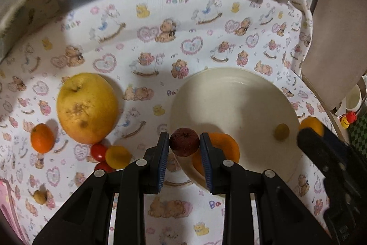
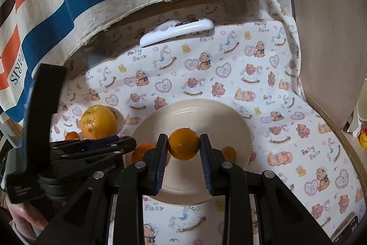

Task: Organize fruits
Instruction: 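Carry the red tomato onto the plate and open the left gripper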

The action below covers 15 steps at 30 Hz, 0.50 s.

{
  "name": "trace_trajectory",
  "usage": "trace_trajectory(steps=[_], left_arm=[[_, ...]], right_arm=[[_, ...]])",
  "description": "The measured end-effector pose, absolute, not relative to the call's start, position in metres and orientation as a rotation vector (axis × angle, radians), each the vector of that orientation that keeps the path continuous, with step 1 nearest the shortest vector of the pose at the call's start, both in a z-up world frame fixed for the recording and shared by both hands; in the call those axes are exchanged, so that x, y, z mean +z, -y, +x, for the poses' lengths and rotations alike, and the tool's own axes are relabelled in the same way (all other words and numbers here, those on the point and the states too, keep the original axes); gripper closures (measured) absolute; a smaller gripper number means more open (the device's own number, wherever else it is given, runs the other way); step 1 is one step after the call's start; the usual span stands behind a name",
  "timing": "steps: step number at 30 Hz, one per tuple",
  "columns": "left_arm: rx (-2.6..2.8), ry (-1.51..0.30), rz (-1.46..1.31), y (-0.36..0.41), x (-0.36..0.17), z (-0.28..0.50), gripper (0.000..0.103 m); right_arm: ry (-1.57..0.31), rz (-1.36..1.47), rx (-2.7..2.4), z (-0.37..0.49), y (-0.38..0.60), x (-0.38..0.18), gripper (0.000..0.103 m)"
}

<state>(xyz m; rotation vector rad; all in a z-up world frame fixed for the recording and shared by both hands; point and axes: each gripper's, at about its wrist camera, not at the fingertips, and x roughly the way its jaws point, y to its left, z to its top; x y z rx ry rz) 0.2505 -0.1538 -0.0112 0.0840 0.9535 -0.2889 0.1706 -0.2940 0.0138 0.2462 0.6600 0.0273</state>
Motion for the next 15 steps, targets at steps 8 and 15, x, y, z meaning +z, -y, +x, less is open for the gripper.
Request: trace_trajectory(steps=[8,15], left_arm=[[-0.274,-0.942,0.089,0.1546,-0.0136,0.2521,0.076],[-0.278,-0.93,0.055,0.1476,-0.0083,0.2453,0.048]], right_arm=[[-0.664,0.233,0.0,0.1722,0.2952,0.015,0.074],[-0.717,0.294,0.022,0.1791,0.3031,0.0057,0.074]])
